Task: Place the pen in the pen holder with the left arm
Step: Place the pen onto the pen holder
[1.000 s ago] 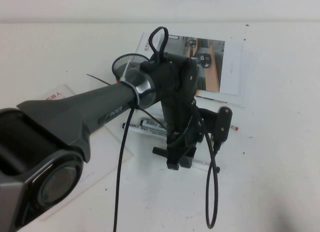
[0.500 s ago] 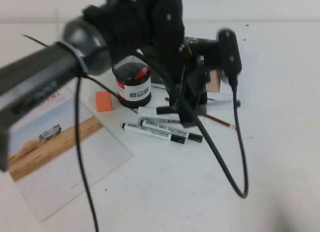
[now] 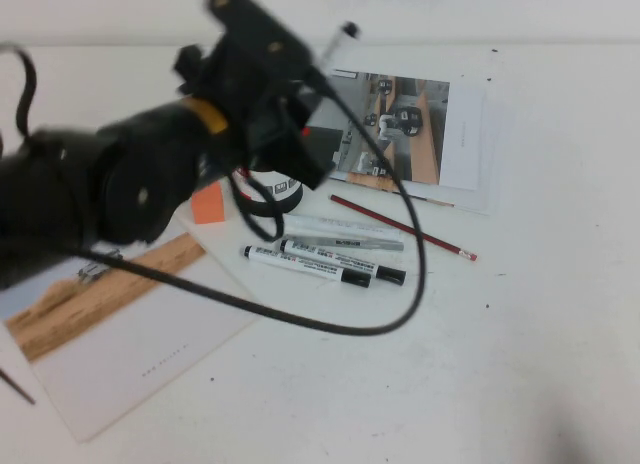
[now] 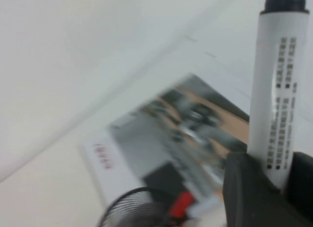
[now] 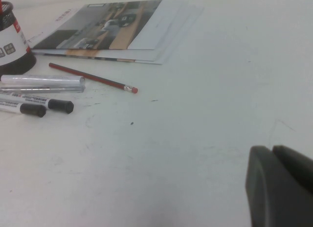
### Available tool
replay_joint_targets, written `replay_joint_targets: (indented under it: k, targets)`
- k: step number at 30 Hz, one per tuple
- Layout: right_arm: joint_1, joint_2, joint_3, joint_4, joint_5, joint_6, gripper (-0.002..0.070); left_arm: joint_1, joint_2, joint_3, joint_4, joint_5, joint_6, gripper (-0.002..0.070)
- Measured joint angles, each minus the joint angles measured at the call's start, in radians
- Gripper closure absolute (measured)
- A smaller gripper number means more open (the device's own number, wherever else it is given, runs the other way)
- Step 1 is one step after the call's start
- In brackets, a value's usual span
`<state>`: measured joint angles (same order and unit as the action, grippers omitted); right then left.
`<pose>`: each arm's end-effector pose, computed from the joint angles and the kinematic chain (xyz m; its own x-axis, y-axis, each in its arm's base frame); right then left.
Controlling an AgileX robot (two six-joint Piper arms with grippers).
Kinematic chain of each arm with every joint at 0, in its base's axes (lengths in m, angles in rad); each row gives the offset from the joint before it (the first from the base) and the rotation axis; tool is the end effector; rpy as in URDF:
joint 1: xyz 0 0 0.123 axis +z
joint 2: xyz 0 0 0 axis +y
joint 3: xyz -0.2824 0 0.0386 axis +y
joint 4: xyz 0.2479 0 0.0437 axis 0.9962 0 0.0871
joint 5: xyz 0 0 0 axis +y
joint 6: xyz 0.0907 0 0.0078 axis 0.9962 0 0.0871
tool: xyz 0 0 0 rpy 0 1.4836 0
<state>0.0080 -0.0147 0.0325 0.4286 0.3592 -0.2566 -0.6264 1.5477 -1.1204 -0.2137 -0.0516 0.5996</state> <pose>0.0526 0.0138 0.1735 -0.2759 0.1433 -0.9504 -0.1097 0.9777 0.1793 0.2946 -0.2120 0.3171 0.0032 0.4626 -0.8866 0.6223 0.6931 0.3639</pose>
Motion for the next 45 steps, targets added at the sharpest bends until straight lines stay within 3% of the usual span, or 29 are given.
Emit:
replay_joint_targets:
  k: [6,11,14,26,36,38,43,45]
  targets:
    - [0.0,0.0,0.0,0.0,0.0,0.0,0.0698,0.073,0.02,0.12,0.035,-0.324,-0.211,0.0559]
    - [0.0,0.0,0.0,0.0,0.0,0.0,0.0698,0.172,0.117,0.12,0.214,-0.589,-0.512,0.0559]
    - [0.0,0.0,0.0,0.0,0.0,0.0,0.0698,0.206,0.188,0.105,0.289,-0.674,-0.6,0.0559]
    - [0.0,0.0,0.0,0.0,0.0,0.0,0.0698,0.222,0.456,-0.116,0.373,-0.664,-0.694,0.0559]
    - [0.0,0.0,0.0,0.0,0.0,0.0,0.0698,0.222,0.509,-0.132,0.371,-0.609,-0.709,0.0559]
    - [0.0,0.0,0.0,0.0,0.0,0.0,0.0698,0.222,0.509,-0.132,0.371,-0.578,-0.709,0.0536]
    - [0.0,0.0,0.0,0.0,0.0,0.0,0.0698,0.222,0.511,-0.132,0.371,-0.539,-0.734,0.0368]
    - [0.0,0.0,0.0,0.0,0.0,0.0,0.0698,0.222,0.509,-0.132,0.371,-0.525,-0.747,0.033]
